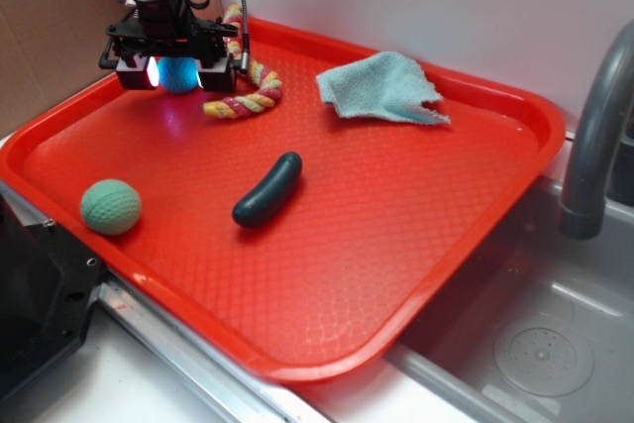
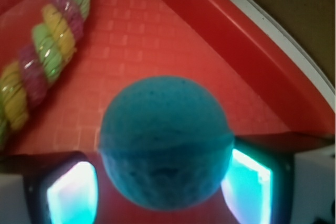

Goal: Grab the blue ball.

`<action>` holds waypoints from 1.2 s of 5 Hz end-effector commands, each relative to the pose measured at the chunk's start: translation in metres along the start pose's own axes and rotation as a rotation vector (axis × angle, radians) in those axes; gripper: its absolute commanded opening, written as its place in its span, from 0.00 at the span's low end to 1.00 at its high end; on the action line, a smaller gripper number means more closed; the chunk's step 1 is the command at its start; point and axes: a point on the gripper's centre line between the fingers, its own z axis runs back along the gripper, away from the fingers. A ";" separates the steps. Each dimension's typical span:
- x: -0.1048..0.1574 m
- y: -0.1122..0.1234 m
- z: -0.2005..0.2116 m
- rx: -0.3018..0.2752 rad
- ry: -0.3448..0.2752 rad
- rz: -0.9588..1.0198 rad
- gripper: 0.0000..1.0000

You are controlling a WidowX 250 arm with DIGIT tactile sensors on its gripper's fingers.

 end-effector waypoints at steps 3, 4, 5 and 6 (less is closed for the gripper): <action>0.005 0.002 0.019 -0.018 0.005 0.000 0.00; -0.005 -0.010 0.043 -0.047 0.041 -0.094 0.00; -0.024 -0.020 0.076 -0.119 0.158 -0.180 0.00; -0.054 -0.029 0.118 -0.176 0.244 -0.284 0.00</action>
